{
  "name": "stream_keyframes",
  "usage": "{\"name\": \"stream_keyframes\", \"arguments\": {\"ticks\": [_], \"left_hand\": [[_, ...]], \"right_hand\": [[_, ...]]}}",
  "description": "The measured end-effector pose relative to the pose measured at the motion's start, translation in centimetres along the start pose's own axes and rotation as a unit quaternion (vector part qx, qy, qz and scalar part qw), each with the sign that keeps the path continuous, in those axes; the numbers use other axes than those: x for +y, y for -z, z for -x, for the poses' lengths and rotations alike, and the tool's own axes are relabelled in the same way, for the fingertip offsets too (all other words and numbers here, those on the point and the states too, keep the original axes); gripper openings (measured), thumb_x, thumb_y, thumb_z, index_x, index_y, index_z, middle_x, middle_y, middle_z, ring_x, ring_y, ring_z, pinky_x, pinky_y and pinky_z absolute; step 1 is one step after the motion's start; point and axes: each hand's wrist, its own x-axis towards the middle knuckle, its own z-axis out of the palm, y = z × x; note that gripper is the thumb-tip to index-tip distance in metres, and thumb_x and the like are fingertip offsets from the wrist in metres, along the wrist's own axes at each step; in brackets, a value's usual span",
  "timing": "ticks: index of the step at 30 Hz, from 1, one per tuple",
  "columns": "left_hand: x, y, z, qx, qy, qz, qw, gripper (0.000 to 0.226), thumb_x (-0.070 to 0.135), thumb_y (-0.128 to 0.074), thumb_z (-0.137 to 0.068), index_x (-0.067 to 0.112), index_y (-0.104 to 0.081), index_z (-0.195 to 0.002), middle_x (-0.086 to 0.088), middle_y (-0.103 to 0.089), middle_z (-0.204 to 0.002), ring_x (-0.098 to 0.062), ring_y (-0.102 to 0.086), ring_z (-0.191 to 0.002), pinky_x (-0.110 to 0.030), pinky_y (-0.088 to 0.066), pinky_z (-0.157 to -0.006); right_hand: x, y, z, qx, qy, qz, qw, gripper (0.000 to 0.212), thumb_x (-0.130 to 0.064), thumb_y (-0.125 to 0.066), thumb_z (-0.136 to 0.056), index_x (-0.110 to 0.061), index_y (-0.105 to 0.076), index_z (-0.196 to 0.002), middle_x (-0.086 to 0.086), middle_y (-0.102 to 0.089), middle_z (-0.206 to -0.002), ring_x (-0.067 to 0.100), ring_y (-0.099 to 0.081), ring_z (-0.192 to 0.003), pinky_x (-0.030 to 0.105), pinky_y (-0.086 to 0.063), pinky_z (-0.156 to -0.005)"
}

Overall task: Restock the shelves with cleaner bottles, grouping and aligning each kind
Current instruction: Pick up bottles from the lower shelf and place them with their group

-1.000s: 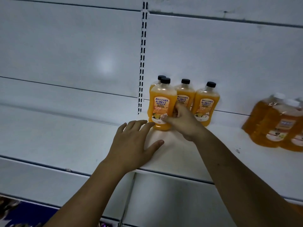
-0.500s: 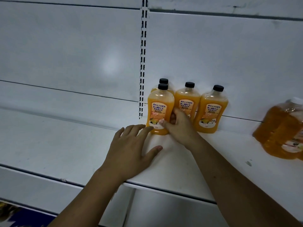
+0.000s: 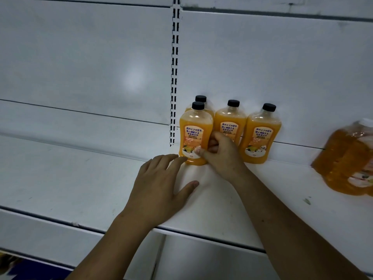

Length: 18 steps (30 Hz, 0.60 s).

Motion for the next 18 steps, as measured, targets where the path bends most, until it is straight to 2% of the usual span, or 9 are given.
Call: {"name": "stream_keyframes", "arguments": {"ticks": [3,6,8,12,18], "left_hand": [[0.0,0.0,0.0,0.004,-0.001,0.001,1.000,0.078,0.085,-0.025,-0.092,0.036,-0.049,-0.148,0.011,-0.056,-0.149,-0.014,-0.052,-0.136,-0.042,-0.044,-0.115],[-0.1,0.1,0.0,0.008,-0.006,0.008,1.000,0.075,0.083,-0.028,-0.092,0.036,-0.050,-0.146,0.012,-0.057,-0.147,-0.013,-0.053,-0.134,-0.040,-0.045,-0.113],[-0.1,0.4,0.0,0.003,-0.007,0.013,1.000,0.075,0.084,-0.027,-0.091,0.036,-0.049,-0.146,0.013,-0.056,-0.148,-0.013,-0.052,-0.135,-0.040,-0.044,-0.114],[0.4,1.0,0.2,-0.011,-0.014,0.010,1.000,0.079,0.084,-0.025,-0.089,0.036,-0.048,-0.148,0.011,-0.055,-0.151,-0.015,-0.050,-0.139,-0.042,-0.041,-0.118],[1.1,1.7,1.0,-0.018,-0.051,0.021,0.998,0.076,0.082,-0.030,-0.091,0.035,-0.050,-0.148,0.007,-0.058,-0.149,-0.020,-0.054,-0.136,-0.045,-0.042,-0.115]], "right_hand": [[-0.3,0.0,0.4,0.000,0.001,0.012,1.000,0.049,-0.039,-0.080,-0.090,-0.020,-0.062,-0.131,-0.004,-0.071,-0.124,0.015,-0.069,-0.112,0.045,-0.060,-0.097],[-1.3,0.9,1.3,-0.020,-0.007,0.041,0.999,0.060,-0.042,-0.080,-0.089,-0.020,-0.057,-0.140,-0.001,-0.068,-0.134,0.018,-0.066,-0.120,0.045,-0.057,-0.102],[-2.1,2.0,2.1,-0.057,-0.017,0.100,0.993,0.065,-0.044,-0.079,-0.090,-0.021,-0.053,-0.145,0.000,-0.063,-0.143,0.020,-0.062,-0.128,0.041,-0.053,-0.107],[-3.0,4.7,5.0,-0.138,-0.043,0.255,0.956,0.072,-0.059,-0.069,-0.091,-0.025,-0.048,-0.151,-0.001,-0.060,-0.145,0.019,-0.061,-0.125,0.033,-0.051,-0.097],[-2.5,6.5,11.9,-0.045,-0.059,0.296,0.952,0.066,-0.068,-0.062,-0.090,-0.035,-0.049,-0.146,-0.009,-0.058,-0.147,0.016,-0.057,-0.131,0.039,-0.047,-0.108]]}}
